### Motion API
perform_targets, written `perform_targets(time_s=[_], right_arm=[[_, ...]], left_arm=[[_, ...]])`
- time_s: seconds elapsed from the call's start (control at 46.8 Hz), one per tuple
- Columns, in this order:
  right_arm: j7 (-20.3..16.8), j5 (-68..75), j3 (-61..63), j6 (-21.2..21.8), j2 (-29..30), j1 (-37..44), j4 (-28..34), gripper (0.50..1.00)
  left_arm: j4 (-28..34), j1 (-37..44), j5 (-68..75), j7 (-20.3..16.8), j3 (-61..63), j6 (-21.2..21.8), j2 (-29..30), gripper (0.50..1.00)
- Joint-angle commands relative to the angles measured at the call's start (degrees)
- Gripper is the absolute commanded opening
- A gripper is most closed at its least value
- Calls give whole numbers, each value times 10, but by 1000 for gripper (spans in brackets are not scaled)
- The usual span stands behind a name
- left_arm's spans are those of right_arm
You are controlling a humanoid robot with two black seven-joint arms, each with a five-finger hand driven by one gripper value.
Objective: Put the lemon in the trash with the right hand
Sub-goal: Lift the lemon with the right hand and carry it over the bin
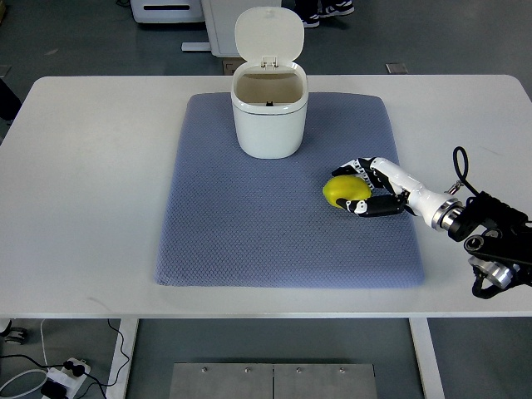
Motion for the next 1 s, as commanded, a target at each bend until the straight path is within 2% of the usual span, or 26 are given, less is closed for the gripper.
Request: perform_targets(time_s=[0.0, 0.32, 0.641, 0.812, 0.983], right_arm=[[5, 3, 11, 0, -7, 0, 1, 500], [28, 30, 55, 2, -35, -3, 0, 500], [25, 43, 66, 6, -56, 21, -18, 500], [21, 89, 66, 36, -62, 56, -29, 500], [10, 90, 67, 40, -60, 90, -34, 500]], left_arm=[[0, 0, 0, 1, 0, 0, 0, 1000], [0, 0, 0, 1, 0, 0, 0, 1000], [0, 0, 0, 0, 0, 0, 0, 1000], [0, 0, 0, 1, 0, 0, 0, 1000], [0, 0, 0, 1, 0, 0, 0, 1000]])
